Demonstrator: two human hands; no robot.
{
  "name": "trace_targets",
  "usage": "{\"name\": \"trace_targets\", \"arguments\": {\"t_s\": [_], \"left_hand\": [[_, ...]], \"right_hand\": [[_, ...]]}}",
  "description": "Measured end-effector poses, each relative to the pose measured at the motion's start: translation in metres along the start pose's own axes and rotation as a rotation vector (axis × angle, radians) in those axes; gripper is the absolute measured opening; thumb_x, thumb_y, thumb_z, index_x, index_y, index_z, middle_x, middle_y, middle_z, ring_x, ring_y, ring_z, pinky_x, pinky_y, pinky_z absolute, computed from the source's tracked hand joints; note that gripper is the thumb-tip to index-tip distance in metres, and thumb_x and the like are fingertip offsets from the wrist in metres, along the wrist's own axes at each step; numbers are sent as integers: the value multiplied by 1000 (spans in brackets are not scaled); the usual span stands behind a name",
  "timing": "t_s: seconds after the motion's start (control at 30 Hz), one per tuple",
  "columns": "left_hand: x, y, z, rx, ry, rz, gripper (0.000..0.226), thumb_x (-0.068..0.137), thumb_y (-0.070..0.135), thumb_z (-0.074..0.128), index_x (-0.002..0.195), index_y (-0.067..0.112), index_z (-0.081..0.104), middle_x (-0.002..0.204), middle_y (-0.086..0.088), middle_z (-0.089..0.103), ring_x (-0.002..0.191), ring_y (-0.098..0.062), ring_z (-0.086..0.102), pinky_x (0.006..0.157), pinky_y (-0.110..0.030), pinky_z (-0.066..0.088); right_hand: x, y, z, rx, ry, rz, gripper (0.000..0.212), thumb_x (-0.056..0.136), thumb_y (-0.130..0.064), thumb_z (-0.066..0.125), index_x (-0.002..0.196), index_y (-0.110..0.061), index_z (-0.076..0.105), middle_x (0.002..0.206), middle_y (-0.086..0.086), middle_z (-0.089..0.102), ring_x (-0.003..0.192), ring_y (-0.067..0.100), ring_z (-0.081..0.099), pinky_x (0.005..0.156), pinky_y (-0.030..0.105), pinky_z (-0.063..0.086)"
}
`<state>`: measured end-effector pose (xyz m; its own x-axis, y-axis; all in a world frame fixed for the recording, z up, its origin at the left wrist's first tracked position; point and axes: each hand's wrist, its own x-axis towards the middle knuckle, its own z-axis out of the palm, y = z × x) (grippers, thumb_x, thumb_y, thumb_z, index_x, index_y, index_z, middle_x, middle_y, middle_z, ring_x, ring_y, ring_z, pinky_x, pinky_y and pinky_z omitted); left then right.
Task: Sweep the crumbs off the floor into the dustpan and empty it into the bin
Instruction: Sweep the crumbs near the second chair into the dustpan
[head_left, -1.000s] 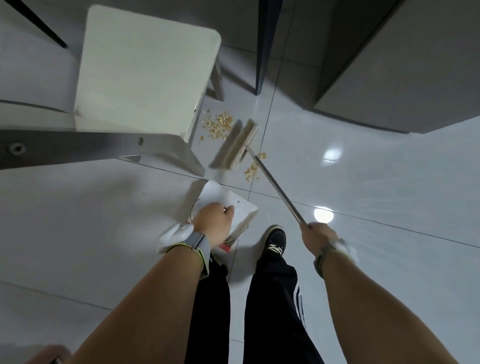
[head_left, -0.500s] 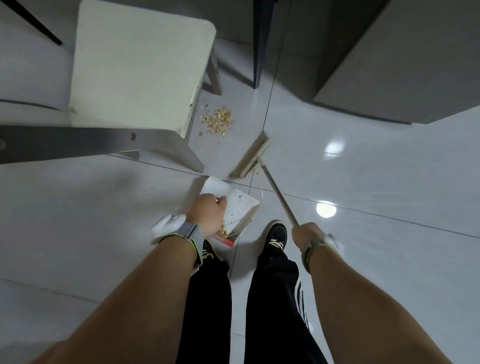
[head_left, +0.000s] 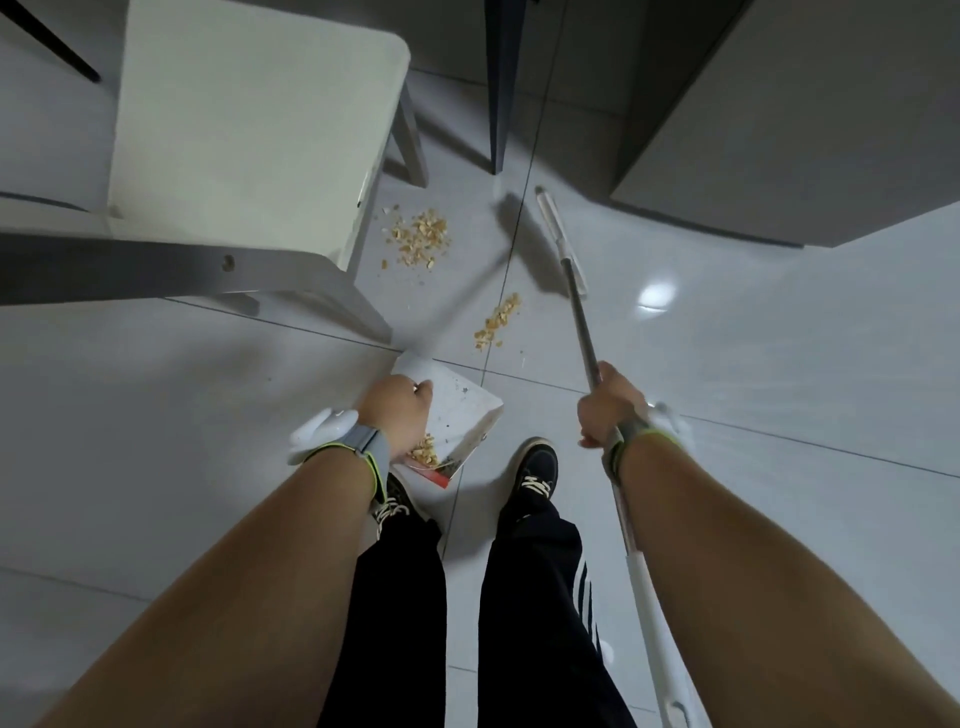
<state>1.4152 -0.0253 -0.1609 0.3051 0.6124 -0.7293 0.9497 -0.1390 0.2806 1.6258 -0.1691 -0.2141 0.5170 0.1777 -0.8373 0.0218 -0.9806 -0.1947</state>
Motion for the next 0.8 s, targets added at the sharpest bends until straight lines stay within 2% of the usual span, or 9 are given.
{"name": "trace_targets", "arguments": {"t_s": [0.07, 0.13, 0.17, 0.23, 0.3, 0.47, 0.57, 0.7, 0.8], "left_hand": [[5, -2, 2, 40, 11, 25, 54, 105, 31, 31, 88, -9, 64, 94, -31, 64, 93, -42, 61, 79, -39, 47], [12, -3, 7, 66, 11, 41, 54, 104, 31, 30, 75, -3, 59, 79, -25, 60, 86, -40, 60, 77, -38, 47], [14, -2, 6, 76, 10, 50, 55, 104, 31, 30, 68, -1, 55, 71, -22, 55, 80, -39, 58, 75, -38, 47], [18, -1, 9, 93, -4, 46, 53, 104, 30, 29, 59, 6, 45, 62, -12, 46, 74, -34, 52, 71, -36, 44], [21, -1, 11, 118, -1, 40, 51, 104, 32, 29, 67, 5, 50, 71, -13, 53, 81, -34, 56, 71, -33, 41], [28, 1, 11, 180, 35, 25, 53, 105, 34, 28, 92, -3, 64, 99, -23, 66, 95, -37, 61, 75, -32, 42], [33, 10, 9, 224, 11, 10, 53, 105, 34, 27, 103, -5, 64, 106, -23, 66, 101, -38, 61, 84, -36, 47], [43, 20, 9, 250, 15, -9, 51, 105, 34, 27, 113, -3, 61, 114, -23, 64, 105, -39, 61, 87, -39, 48], [54, 24, 14, 210, 35, -28, 52, 104, 35, 27, 112, -4, 60, 114, -24, 63, 106, -39, 60, 87, -38, 47]], "right_hand": [[13, -14, 4, -55, 46, -23, 41, 87, -7, 47, 126, -18, 51, 117, 17, 62, 102, 37, 64, 64, 27, 56], [20, -11, 15, -116, 20, 17, 39, 94, -7, 49, 133, -5, 52, 131, 18, 56, 117, 34, 56, 45, 11, 44], [18, -9, 18, -182, 19, 36, 40, 92, -8, 52, 132, -6, 52, 129, 17, 57, 115, 33, 57, 48, 11, 45], [3, 5, 24, -378, 3, 61, 47, 86, -14, 54, 133, -15, 48, 123, 10, 60, 109, 32, 61, 77, 29, 55], [-15, 32, 34, -386, -35, 38, 53, 84, -19, 47, 136, -28, 43, 120, 5, 62, 103, 31, 63, 87, 42, 53], [-49, 94, 44, -212, -45, 34, 48, 88, -26, 43, 130, -49, 47, 96, -6, 64, 77, 21, 65, 79, 36, 57], [-50, 108, 40, -212, 10, 3, 46, 93, -37, 40, 137, -51, 37, 108, 0, 67, 79, 24, 66, 77, 35, 57], [-32, 86, 26, -281, 121, -21, 30, 95, -35, 37, 122, -38, 49, 87, 3, 65, 67, 25, 62, 68, 37, 58], [-7, 60, 18, -302, 126, -7, 24, 97, -28, 38, 112, -23, 56, 91, 4, 66, 74, 28, 65, 73, 38, 58]]}}
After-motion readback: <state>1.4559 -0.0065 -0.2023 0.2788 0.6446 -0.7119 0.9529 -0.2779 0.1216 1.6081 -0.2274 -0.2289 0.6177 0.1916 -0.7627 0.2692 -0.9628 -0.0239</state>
